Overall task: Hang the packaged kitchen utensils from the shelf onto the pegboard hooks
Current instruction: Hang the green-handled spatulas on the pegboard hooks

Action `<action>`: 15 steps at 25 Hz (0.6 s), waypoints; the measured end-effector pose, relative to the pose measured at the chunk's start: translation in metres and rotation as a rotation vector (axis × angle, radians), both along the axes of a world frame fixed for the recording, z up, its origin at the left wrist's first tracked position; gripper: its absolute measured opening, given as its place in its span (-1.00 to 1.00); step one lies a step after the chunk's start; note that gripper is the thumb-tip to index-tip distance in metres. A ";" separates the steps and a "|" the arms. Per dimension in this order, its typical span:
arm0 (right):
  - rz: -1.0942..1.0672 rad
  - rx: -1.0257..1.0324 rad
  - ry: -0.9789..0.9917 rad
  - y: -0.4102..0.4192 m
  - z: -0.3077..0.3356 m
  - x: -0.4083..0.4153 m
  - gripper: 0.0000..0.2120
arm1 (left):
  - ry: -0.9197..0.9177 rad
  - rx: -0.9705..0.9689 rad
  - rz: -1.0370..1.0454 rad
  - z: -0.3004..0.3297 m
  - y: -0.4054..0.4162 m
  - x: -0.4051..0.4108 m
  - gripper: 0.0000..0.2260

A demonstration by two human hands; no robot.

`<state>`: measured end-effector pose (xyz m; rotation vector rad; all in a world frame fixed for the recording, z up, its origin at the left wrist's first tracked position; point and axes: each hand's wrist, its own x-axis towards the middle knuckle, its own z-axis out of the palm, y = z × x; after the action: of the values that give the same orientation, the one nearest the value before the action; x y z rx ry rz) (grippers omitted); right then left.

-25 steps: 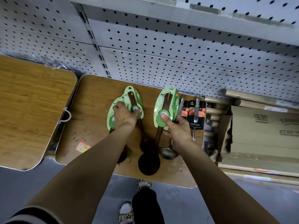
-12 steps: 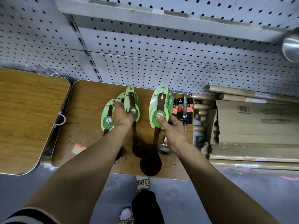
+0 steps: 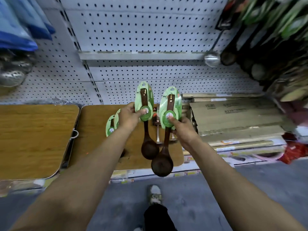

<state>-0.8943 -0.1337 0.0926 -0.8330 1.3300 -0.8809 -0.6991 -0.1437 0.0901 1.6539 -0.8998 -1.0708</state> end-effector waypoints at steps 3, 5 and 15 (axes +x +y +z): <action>-0.086 -0.085 0.012 0.026 0.041 -0.027 -0.66 | 0.005 -0.058 -0.064 0.051 0.024 -0.020 -0.61; -0.145 -0.145 -0.028 0.041 0.071 -0.047 -0.70 | -0.022 -0.089 -0.116 0.081 0.036 -0.033 -0.51; -0.252 -0.489 -0.129 0.062 0.186 -0.182 -0.81 | 0.064 -0.318 -0.300 0.189 0.060 -0.163 -0.74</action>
<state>-1.0764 -0.0718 0.2791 -0.9724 1.1338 -1.4719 -0.8624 -0.0833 0.2794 1.2414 -1.2334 -1.1064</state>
